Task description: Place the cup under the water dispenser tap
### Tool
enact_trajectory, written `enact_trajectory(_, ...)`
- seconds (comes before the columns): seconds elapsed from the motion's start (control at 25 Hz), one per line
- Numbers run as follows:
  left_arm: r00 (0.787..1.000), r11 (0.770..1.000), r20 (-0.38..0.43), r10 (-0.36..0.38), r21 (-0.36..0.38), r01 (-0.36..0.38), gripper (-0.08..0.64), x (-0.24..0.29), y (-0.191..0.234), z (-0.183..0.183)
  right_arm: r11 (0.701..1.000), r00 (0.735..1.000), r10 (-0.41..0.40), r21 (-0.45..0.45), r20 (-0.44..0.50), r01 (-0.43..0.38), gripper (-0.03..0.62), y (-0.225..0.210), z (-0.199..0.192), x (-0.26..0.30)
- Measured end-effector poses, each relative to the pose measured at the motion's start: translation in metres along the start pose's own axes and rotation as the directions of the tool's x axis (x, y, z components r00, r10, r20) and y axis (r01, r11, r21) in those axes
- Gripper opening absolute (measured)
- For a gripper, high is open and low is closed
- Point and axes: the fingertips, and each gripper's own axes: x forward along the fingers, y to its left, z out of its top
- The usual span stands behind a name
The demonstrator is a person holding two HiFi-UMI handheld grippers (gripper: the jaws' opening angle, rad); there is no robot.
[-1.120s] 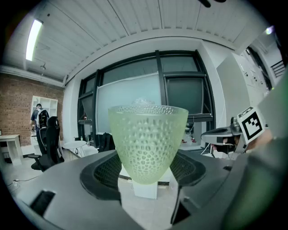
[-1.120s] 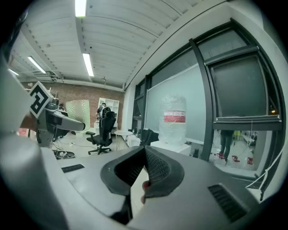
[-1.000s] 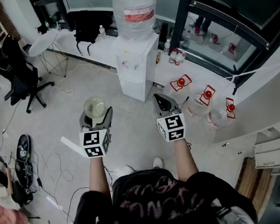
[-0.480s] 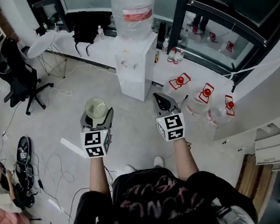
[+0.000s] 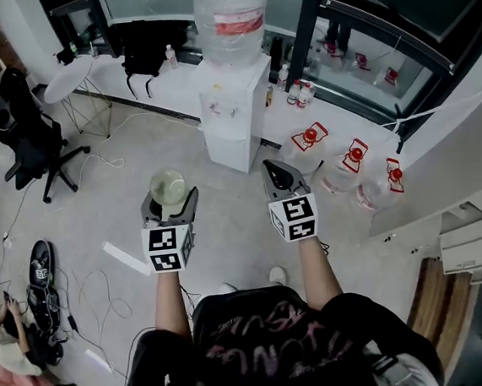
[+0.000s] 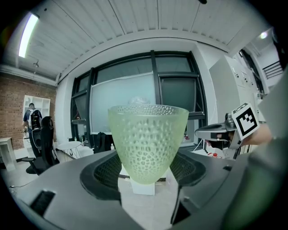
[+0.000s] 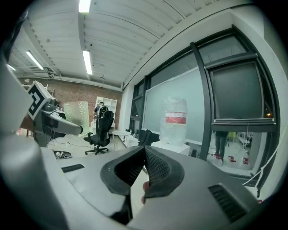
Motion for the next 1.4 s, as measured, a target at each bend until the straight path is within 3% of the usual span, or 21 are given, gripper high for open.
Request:
enact_trajectory(0.4,1.0,1.0,-0.002,-0.025,-0.001,0.025,0.339,-0.013,0.04,-0.021,0.999,0.999,-0.042,0.001,0.003,0.042,0.014,0.039,0.0,0.013)
enact_trajectory(0.8,0.998,0.998,-0.013,-0.057,0.001,0.057,0.339,0.013,0.063,-0.036,0.999,0.999,-0.05,-0.003,-0.02,0.05,0.014,0.048,-0.011,0.051)
enact_trajectory(1.12,0.998,0.998,-0.022,-0.059,0.008,0.059,0.339,0.052,0.085,-0.038,0.999,0.998,-0.051,0.004,-0.02,0.051,0.014,0.035,-0.015,0.097)
enact_trajectory(1.4,0.996,0.997,-0.051,-0.079,0.014,0.08,0.339,0.116,0.095,-0.037,0.999,0.998,-0.048,0.016,-0.045,0.049,0.014,0.004,-0.024,0.152)
